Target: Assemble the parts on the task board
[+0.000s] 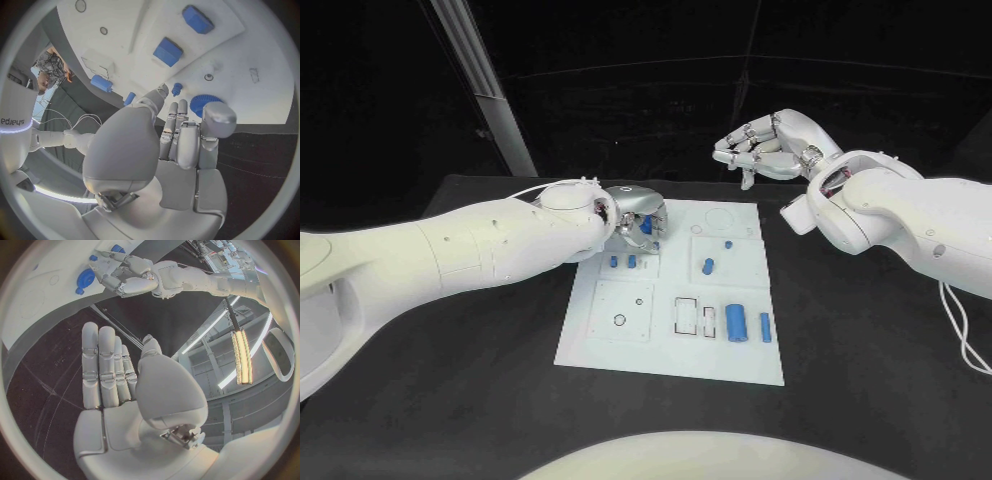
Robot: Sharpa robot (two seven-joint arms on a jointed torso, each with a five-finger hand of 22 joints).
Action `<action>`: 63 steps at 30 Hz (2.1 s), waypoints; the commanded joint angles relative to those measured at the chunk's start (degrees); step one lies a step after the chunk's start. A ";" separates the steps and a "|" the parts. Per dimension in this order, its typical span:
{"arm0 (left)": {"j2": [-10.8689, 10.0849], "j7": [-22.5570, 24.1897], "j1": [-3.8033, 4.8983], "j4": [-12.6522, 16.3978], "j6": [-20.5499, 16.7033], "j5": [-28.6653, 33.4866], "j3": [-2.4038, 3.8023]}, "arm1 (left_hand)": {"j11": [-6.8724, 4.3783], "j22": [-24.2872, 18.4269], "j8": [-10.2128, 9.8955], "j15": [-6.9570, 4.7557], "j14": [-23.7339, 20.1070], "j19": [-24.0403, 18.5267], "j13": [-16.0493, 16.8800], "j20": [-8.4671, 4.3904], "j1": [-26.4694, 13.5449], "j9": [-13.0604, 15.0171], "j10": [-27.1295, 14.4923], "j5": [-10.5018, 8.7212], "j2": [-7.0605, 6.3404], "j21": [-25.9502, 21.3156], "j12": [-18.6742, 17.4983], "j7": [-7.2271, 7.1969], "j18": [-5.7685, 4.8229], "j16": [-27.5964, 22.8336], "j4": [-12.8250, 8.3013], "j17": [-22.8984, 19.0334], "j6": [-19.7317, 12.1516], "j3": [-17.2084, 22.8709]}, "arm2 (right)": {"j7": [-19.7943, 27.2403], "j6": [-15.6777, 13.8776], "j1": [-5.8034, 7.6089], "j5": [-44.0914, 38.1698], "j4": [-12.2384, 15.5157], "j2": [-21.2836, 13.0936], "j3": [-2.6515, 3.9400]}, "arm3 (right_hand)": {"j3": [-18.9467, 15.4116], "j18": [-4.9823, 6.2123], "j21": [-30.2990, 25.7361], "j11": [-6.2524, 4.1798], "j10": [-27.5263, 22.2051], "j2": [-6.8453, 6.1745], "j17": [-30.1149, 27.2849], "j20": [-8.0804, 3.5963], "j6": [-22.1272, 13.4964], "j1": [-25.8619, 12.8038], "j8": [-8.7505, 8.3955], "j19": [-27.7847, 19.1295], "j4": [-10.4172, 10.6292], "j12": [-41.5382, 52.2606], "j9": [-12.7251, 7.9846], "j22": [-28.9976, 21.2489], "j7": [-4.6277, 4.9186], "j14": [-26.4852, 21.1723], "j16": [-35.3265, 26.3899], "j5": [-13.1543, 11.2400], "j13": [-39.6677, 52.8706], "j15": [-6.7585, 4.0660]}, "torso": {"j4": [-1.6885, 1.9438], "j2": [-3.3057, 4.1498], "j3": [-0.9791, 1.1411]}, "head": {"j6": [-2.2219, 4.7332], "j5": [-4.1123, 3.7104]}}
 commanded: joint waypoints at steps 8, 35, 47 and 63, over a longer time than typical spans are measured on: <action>1.07 -0.69 -0.37 -1.69 1.31 -1.82 0.07 | -0.16 1.74 -0.99 -0.38 1.89 0.81 -0.89 -0.22 0.75 -0.28 2.03 -0.16 1.43 1.86 -1.70 -0.04 -1.28 0.41 -0.71 -0.34 1.60 2.46 | 0.27 0.35 0.09 -0.09 0.08 0.13 0.04 | 0.11 0.29 -0.24 0.07 -0.28 0.07 0.07 0.15 -0.39 0.57 -0.30 0.32 -0.29 -0.32 -0.09 -0.09 -0.15 0.11 -0.26 0.28 -0.04 0.31 | -0.03 0.01 0.05 | -0.10 -0.20; 2.53 -2.38 -0.67 -3.13 4.70 -2.68 0.07 | -0.62 4.26 -2.54 -0.75 1.91 1.05 -1.04 -0.51 0.03 -0.28 6.30 -0.18 1.07 4.13 -5.76 -0.33 -1.66 0.57 -1.79 -1.20 4.62 8.26 | 0.25 0.39 0.09 -0.10 0.16 0.26 0.04 | 0.11 0.30 -0.29 0.08 -0.25 0.16 0.10 0.17 -0.39 0.65 -0.33 0.34 -0.29 -0.42 -0.09 -0.12 -0.14 0.12 -0.30 0.35 -0.24 0.32 | 0.09 -0.06 0.01 | -0.67 -0.38; 1.29 -1.51 -0.59 -1.75 -0.38 -2.85 0.27 | -0.51 5.35 -3.88 -0.70 1.89 1.13 -1.05 -0.57 0.25 -0.36 8.30 -0.19 1.03 5.04 -8.49 0.08 -1.83 0.71 -3.40 -1.57 5.43 12.04 | 0.35 0.27 0.09 -0.10 0.20 0.10 0.04 | 0.09 0.30 -0.31 0.09 -0.21 0.18 0.11 0.18 -0.38 0.67 -0.33 0.36 -0.27 -0.46 -0.08 -0.13 -0.14 0.13 -0.32 0.35 -0.34 0.32 | 0.12 -0.12 0.03 | -0.57 -0.49; -4.56 -1.77 -0.11 4.23 -2.40 -0.65 3.56 | -0.67 6.26 -4.28 -0.79 1.89 1.33 -0.92 -0.60 -0.38 -0.21 9.90 -0.16 0.79 5.91 -9.72 0.03 -1.96 0.83 -4.07 -1.76 6.60 13.58 | 0.46 0.19 0.09 -0.10 0.21 -0.21 0.04 | 0.09 0.30 -0.31 0.09 -0.21 0.18 0.11 0.18 -0.38 0.67 -0.33 0.36 -0.27 -0.46 -0.08 -0.13 -0.14 0.13 -0.32 0.35 -0.34 0.32 | 0.22 -0.11 0.04 | -0.23 -0.30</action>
